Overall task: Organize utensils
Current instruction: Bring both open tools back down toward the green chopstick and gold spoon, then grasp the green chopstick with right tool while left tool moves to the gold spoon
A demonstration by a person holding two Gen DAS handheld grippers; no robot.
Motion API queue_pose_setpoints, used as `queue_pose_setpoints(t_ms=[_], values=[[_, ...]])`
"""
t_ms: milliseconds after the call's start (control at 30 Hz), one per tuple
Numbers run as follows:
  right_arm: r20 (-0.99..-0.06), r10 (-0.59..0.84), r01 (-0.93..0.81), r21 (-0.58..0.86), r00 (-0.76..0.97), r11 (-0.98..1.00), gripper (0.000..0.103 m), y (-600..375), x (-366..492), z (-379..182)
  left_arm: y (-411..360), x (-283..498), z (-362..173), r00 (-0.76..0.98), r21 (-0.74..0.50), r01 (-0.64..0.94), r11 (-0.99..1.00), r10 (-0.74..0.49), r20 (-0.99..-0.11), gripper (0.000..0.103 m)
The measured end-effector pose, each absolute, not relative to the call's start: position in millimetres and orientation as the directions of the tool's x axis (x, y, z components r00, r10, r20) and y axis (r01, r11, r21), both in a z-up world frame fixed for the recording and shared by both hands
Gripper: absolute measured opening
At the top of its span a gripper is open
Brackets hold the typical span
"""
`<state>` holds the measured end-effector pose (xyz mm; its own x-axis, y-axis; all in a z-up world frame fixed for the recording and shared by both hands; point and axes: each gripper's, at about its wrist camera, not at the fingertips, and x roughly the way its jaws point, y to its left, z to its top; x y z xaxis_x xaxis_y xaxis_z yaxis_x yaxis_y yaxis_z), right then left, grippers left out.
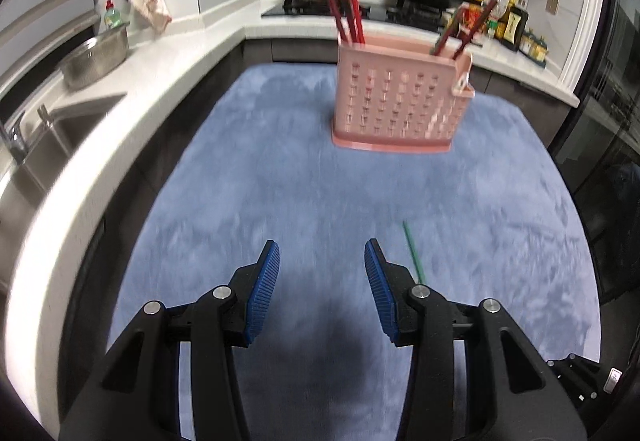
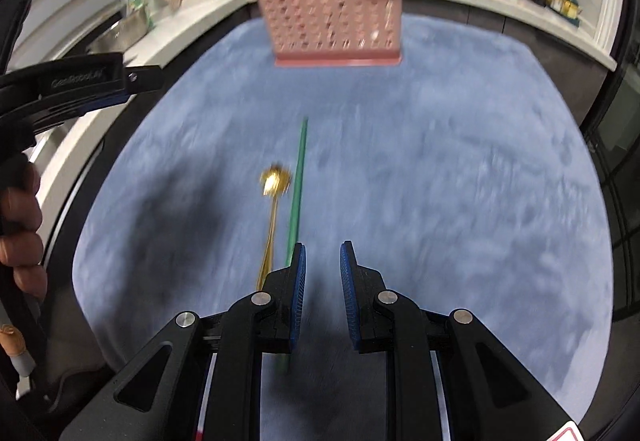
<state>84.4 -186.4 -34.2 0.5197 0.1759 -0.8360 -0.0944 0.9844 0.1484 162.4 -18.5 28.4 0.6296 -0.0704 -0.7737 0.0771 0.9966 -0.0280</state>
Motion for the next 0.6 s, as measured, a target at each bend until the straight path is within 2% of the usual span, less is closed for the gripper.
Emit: queue_pose_setpoints(t_ms=[600], values=[[-0.880,0.228,-0.156,0.178,0.415,0.972,0.019,-165.8,59.8,-78.8,-12.1,116.7,-19.1,0.529,-0.018,0.081,0.997,-0.058,-0.847,0.042]])
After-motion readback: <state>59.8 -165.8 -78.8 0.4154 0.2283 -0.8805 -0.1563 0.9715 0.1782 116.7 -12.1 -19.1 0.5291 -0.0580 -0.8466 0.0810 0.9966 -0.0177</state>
